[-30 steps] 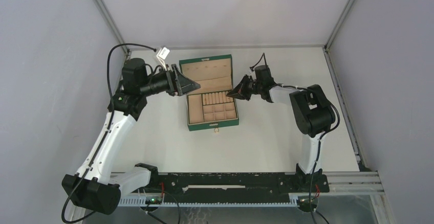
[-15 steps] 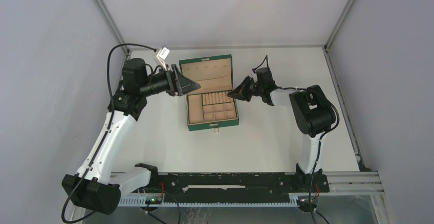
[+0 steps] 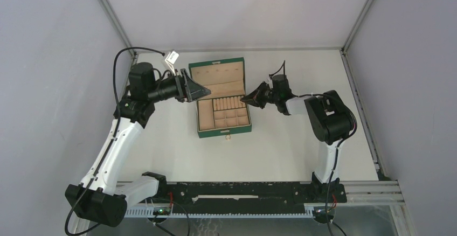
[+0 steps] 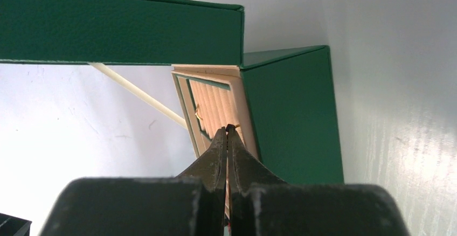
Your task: Organize the mixed jewelry
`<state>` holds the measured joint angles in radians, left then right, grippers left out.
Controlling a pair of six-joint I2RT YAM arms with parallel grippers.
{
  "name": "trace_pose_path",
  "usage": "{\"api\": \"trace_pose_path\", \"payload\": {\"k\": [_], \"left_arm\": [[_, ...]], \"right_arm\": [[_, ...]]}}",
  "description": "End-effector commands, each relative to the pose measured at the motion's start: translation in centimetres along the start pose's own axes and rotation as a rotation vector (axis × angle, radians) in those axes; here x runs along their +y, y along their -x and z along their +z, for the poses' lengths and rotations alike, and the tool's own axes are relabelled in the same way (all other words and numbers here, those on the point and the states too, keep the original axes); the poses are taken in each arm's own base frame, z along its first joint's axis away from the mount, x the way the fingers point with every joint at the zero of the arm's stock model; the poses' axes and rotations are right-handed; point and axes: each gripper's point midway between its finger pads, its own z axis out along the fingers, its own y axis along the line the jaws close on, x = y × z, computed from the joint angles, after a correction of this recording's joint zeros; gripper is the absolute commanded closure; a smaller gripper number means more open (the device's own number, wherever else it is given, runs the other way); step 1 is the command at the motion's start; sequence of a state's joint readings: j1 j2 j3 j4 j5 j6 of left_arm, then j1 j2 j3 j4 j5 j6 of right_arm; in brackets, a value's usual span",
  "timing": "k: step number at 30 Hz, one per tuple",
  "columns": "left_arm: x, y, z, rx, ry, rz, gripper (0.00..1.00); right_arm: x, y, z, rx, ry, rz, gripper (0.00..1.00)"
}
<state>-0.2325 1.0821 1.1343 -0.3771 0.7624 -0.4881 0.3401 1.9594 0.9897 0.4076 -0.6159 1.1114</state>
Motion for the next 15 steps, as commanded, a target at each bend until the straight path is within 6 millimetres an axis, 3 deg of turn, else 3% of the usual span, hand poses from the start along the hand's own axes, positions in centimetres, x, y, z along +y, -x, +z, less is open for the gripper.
{"api": "trace_pose_path", "payload": {"k": [1,7,15], "left_arm": [[-0.5,0.1,-0.6,-0.022,-0.010,0.024,0.35],[-0.5,-0.1,-0.7,-0.021,-0.012,0.023,0.35],[-0.4,-0.1,-0.5,-0.010,-0.018,0.014,0.35]], "right_arm": [[0.4,1.6,-0.6,-0.084,0.008,-0.015,1.00],[0.1,2.3,-0.9,-0.092,0.009,-0.021,1.00],[-0.6,-0.1,-0.3,-0.051,-0.054,-0.075,1.00]]}}
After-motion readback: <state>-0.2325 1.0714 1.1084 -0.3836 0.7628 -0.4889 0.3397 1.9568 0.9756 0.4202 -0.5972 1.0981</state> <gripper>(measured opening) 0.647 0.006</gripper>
